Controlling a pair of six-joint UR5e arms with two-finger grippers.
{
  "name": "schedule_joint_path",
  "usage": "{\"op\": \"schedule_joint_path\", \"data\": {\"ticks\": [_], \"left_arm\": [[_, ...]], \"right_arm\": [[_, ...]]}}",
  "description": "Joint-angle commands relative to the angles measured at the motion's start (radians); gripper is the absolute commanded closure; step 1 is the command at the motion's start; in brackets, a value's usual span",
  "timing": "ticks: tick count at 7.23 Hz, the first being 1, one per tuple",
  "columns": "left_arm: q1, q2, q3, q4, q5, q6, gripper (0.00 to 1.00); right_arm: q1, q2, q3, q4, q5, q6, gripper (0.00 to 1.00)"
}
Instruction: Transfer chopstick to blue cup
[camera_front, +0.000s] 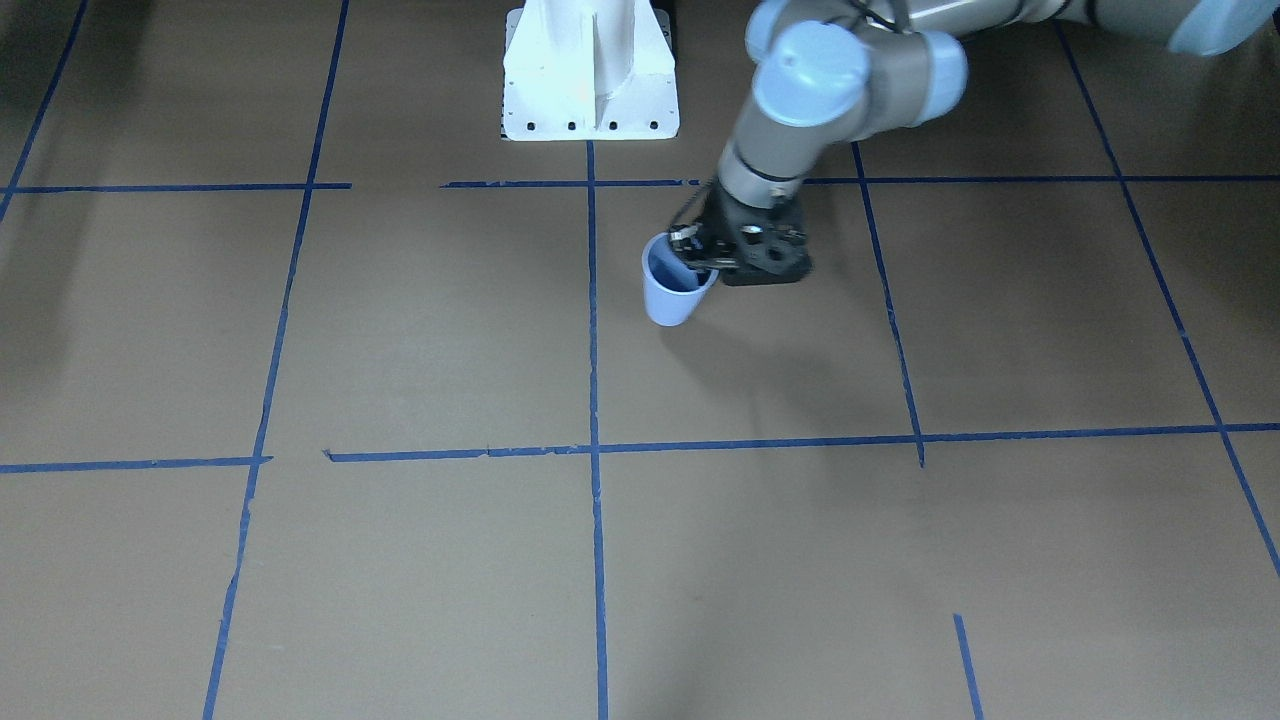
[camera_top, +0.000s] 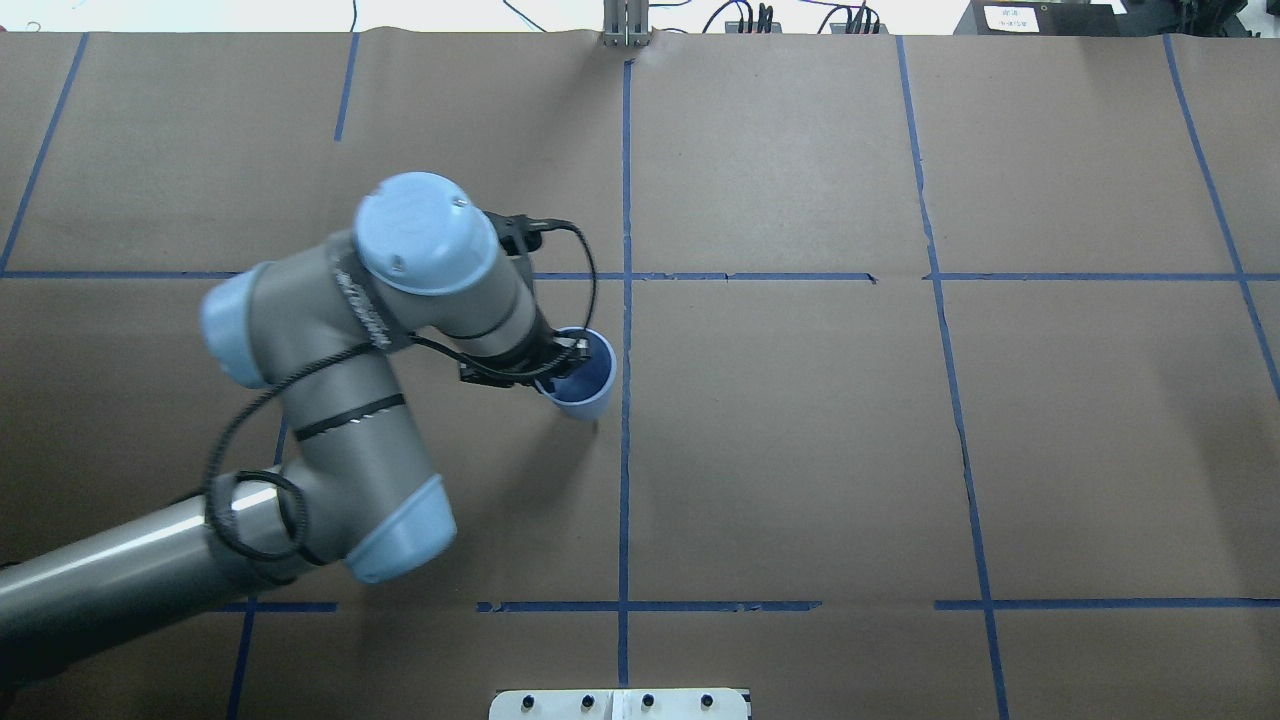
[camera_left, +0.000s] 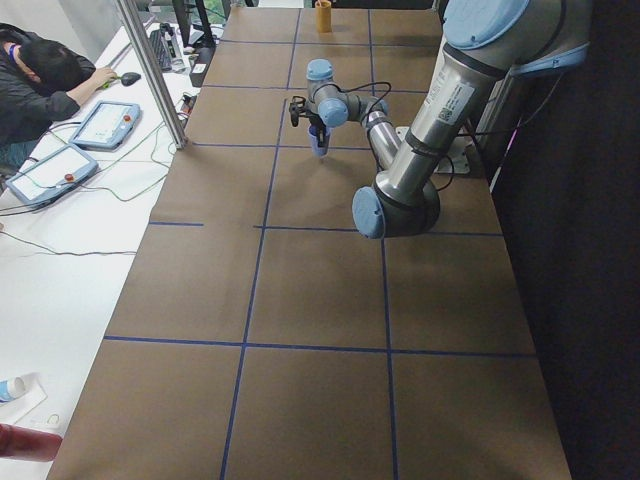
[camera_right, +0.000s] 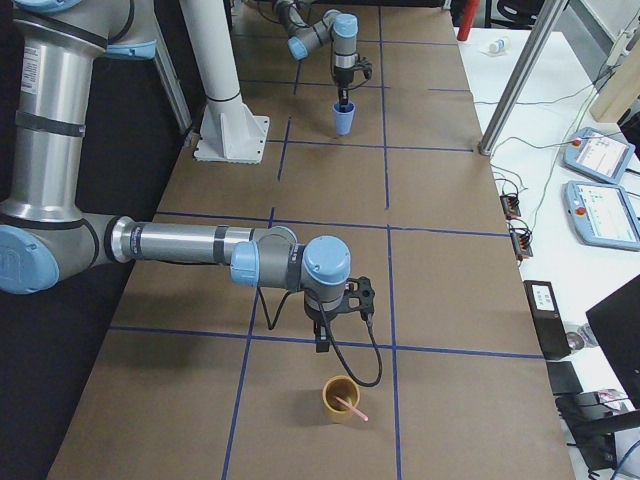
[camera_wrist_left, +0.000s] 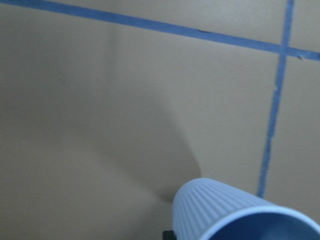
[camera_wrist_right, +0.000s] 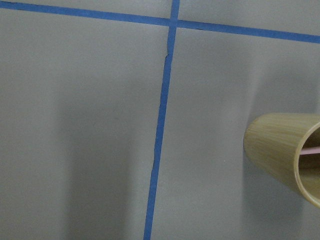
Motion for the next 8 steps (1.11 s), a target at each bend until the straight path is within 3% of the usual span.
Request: {"op": "schedule_joint_path", "data": {"ticks": [1,3,6,7,8], "left_arm": [[0.039,-0.066,0.074,0.002,0.047,-0.010,0.93],[0.042,-0.066,0.076,0.000,0.047,-0.007,0.88],[0.042,-0.067,0.071,0.002,0.048,-0.004,0.17],[0.041,-0.069,0.050,0.008,0.055,-0.002,0.01],[0.027,-0.058,-0.006,0.028,0.047,0.017,0.01]], "right_arm": [[-0.001,0.000,0.000,0.000,0.000,0.000,0.00],[-0.001,0.000,0.000,0.000,0.000,-0.001,0.00],[-0.001,0.000,0.000,0.000,0.000,-0.001,0.00],[-0.001,0.000,0.000,0.000,0.000,0.000,0.00],[-0.001,0.000,0.000,0.000,0.000,-0.001,0.00]]}}
